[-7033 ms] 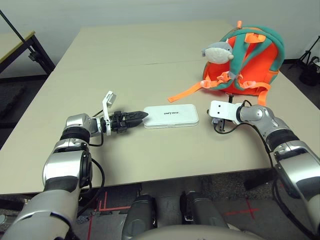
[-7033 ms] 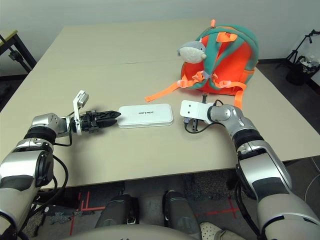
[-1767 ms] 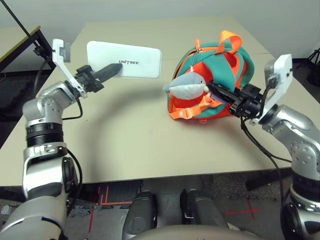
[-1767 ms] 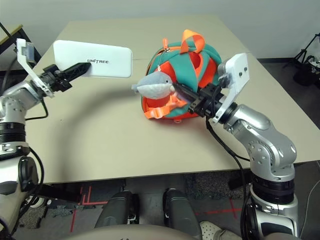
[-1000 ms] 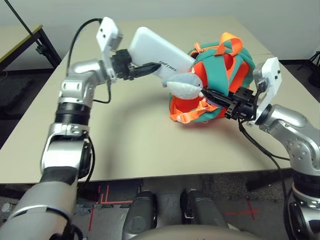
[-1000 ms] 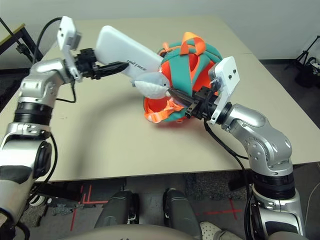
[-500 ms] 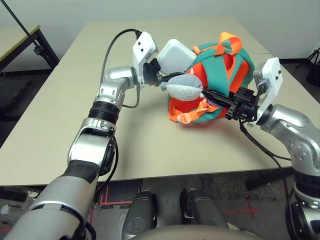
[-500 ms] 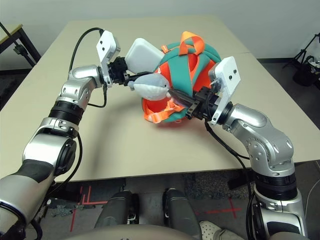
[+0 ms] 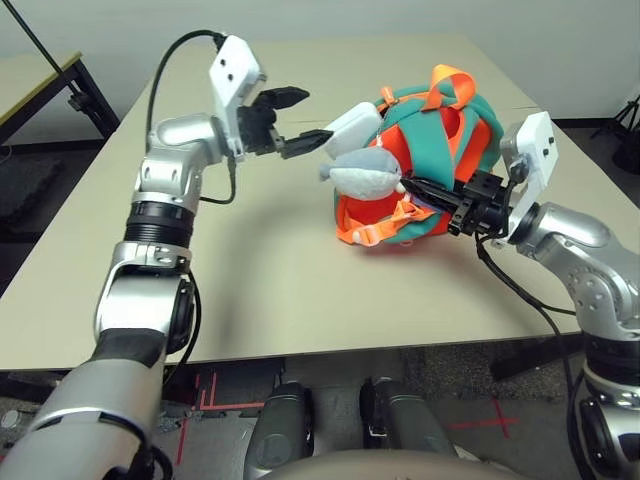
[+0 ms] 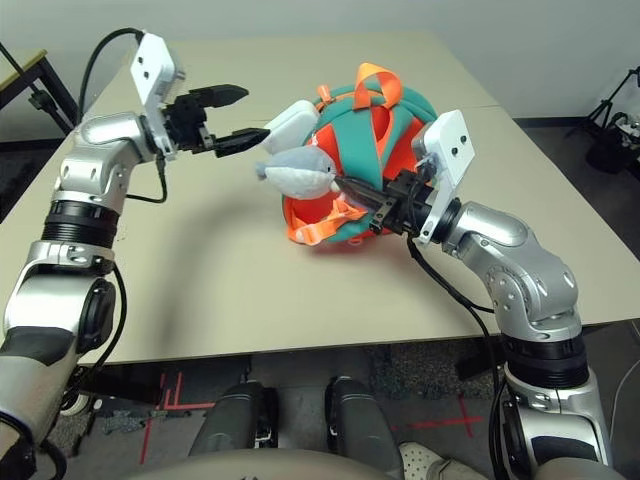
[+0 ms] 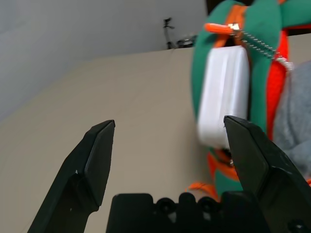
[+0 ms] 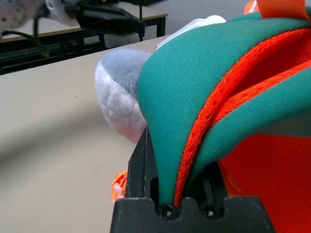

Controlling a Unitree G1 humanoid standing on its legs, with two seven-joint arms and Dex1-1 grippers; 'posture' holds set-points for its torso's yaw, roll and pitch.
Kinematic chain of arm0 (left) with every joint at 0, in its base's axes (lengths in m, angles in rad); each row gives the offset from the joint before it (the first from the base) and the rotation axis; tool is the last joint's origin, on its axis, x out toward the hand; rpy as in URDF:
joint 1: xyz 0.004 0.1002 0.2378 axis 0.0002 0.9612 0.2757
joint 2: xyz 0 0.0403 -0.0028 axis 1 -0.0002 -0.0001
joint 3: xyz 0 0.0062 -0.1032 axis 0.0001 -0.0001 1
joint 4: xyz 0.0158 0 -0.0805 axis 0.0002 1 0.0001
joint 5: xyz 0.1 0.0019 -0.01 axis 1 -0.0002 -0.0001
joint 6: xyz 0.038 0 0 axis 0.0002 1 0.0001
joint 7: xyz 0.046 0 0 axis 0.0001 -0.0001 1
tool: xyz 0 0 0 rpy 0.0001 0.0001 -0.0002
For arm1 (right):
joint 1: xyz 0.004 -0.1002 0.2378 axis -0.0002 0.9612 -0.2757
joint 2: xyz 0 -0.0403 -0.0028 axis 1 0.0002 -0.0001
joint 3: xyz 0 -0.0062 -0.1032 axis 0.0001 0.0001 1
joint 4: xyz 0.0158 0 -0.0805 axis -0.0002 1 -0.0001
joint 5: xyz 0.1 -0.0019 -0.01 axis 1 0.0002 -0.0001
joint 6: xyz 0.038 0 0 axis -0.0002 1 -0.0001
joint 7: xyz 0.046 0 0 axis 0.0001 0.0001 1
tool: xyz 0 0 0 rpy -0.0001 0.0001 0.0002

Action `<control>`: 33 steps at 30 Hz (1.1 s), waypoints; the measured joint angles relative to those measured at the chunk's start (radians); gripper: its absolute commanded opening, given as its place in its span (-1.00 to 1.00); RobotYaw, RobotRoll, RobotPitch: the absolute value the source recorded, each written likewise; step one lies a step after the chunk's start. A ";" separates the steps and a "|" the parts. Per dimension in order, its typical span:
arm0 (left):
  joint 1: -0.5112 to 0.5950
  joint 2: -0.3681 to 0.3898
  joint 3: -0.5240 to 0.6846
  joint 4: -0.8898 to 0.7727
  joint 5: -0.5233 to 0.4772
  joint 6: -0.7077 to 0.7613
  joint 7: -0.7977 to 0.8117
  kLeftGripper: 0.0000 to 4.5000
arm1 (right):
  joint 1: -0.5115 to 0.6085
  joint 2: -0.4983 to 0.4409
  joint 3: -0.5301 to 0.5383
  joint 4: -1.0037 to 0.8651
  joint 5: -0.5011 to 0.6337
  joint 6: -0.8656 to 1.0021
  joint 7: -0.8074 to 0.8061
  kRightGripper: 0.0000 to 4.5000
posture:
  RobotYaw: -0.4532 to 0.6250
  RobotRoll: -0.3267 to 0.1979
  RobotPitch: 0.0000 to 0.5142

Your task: Put the pencil case into the backpack and zip it.

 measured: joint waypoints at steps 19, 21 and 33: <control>-0.017 -0.101 -0.017 0.063 -0.030 0.021 0.006 -1.00 | 0.009 -0.001 0.000 0.001 -0.013 -0.003 0.002 -0.94 | -0.01 0.25 -0.83; -0.038 -0.118 -0.035 0.094 -0.021 0.003 -0.004 -1.00 | 0.015 -0.002 -0.004 -0.005 -0.013 -0.003 -0.003 -0.94 | -0.02 0.25 -0.83; -0.011 -0.157 -0.104 0.156 0.004 -0.009 -0.065 -1.00 | 0.034 -0.010 -0.013 -0.035 -0.012 0.007 -0.022 -0.94 | -0.05 0.25 -0.80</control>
